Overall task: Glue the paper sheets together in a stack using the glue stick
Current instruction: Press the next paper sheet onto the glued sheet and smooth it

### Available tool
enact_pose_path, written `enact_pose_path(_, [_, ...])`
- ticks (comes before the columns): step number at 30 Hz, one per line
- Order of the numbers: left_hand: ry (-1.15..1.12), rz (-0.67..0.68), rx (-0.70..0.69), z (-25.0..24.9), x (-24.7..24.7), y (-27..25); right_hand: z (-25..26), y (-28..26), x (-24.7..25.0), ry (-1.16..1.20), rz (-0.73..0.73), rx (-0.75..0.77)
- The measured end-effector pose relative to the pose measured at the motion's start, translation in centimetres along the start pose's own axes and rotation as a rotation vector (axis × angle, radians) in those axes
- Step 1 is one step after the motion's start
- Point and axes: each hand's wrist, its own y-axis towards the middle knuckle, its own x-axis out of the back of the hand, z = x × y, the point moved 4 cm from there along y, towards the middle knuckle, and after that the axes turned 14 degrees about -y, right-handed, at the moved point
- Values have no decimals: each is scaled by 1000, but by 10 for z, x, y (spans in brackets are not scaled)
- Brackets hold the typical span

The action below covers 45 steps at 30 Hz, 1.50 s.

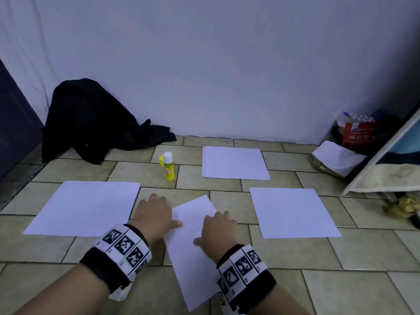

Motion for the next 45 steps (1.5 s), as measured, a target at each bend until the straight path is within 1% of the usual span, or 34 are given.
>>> enact_pose_path(2, [-27,60,-172,-6,-11,-3,12,-1,-1,-14,48,25])
enact_pose_path(3, [-14,109,-219,-6,-19,-6,15,0,1,-29,63,37])
enact_pose_path(4, [2,138,-229,-5,-26,-7,17,3,3,-43,69,46])
enact_pose_path(6, [16,111,-214,-2,-31,-10,17,10,7,-68,71,69])
enact_pose_path(9, [16,-3,-191,-4,-29,-13,19,19,12,-101,89,106])
enact_pose_path(11, [-35,-63,-143,-5,-27,-12,28,23,9,-106,144,109])
enact_pose_path(12, [-66,-70,-115,-4,-26,-9,34,25,5,-92,189,94])
enact_pose_path(13, [-98,-50,-78,0,-28,-5,39,27,2,-72,235,72])
enact_pose_path(15, [-140,59,-21,11,-31,4,48,31,-3,-18,279,39])
enact_pose_path(16, [-134,118,-17,16,-32,7,51,32,-3,-5,276,48])
enact_pose_path(18, [-112,189,-20,26,-36,12,57,33,-2,-10,240,131])
enact_pose_path(21, [-46,180,-14,35,-41,17,63,35,2,-52,193,281])
enact_pose_path(23, [-8,167,-13,37,-41,16,56,38,2,-69,184,316])
enact_pose_path(25, [-2,168,-16,38,-40,15,38,39,1,-31,171,328])
enact_pose_path(27, [-10,167,-23,37,-40,17,13,38,-1,40,170,302])
enact_pose_path(29, [-9,166,-24,37,-40,16,-13,35,-5,90,206,261])
enact_pose_path(33, [18,174,-27,39,-42,16,-65,33,-14,156,305,124])
enact_pose_path(35, [25,174,-24,39,-41,15,-81,33,-19,160,320,77])
enact_pose_path(39, [15,143,-21,35,-33,10,-76,33,-16,113,246,48])
enact_pose_path(42, [53,111,5,30,-21,3,-62,32,-7,-84,123,-25])
enact_pose_path(43, [70,68,1,27,-16,1,-59,31,-2,-123,89,-53])
enact_pose_path(45, [79,-55,-68,17,-9,-1,-46,30,4,-98,70,-52])
